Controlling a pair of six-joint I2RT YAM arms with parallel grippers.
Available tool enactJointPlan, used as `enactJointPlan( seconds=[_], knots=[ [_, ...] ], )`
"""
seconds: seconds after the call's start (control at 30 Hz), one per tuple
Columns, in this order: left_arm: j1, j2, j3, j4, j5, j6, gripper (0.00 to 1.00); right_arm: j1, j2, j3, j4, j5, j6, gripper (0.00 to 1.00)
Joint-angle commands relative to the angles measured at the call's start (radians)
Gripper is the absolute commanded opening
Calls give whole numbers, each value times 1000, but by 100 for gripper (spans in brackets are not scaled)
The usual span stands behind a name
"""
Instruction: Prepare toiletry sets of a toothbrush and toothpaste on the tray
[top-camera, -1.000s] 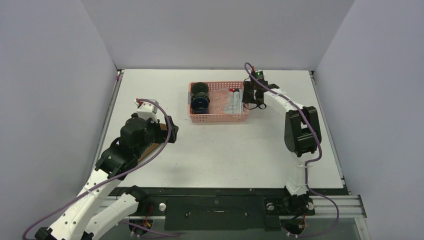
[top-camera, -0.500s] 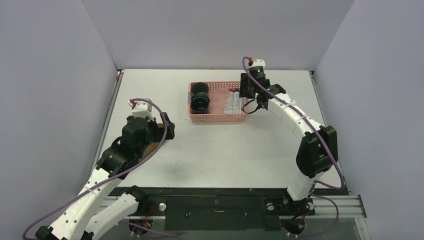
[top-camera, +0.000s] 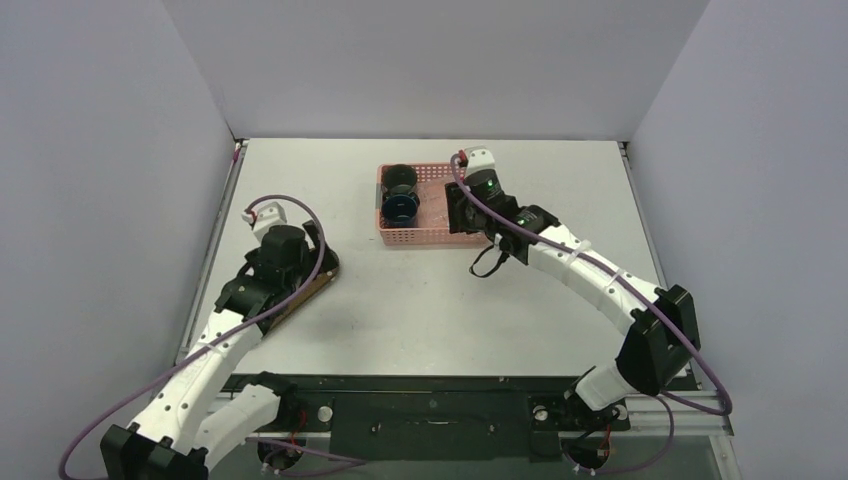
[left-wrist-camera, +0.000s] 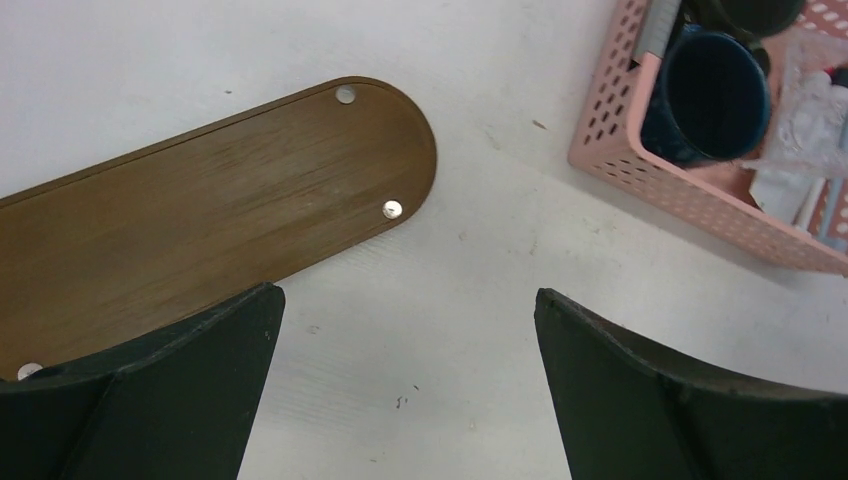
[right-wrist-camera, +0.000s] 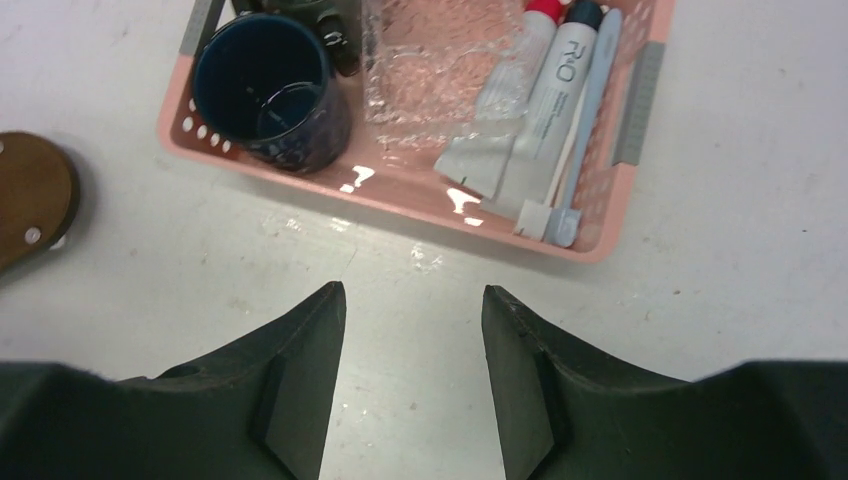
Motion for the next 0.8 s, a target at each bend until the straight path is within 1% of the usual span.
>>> enactJointPlan(
  seconds=[0.0, 0.17, 0.4, 0.67, 0.77],
  knots=[
    [100, 32, -25, 31, 13, -104, 96, 61, -82, -64, 72, 6, 28, 49],
    [213, 61, -85, 94, 78, -153, 96, 118, -129, -130, 91, -6, 42, 48],
    [322, 168, -135, 169, 137, -188, 97, 180, -204, -231, 113, -6, 61, 47],
    [367, 284, -137, 240, 155, -180, 100, 221, -262, -301, 127, -13, 77, 47],
    [372, 337, -125, 254, 164, -170, 94, 233, -277, -324, 132, -14, 81, 47]
  ],
)
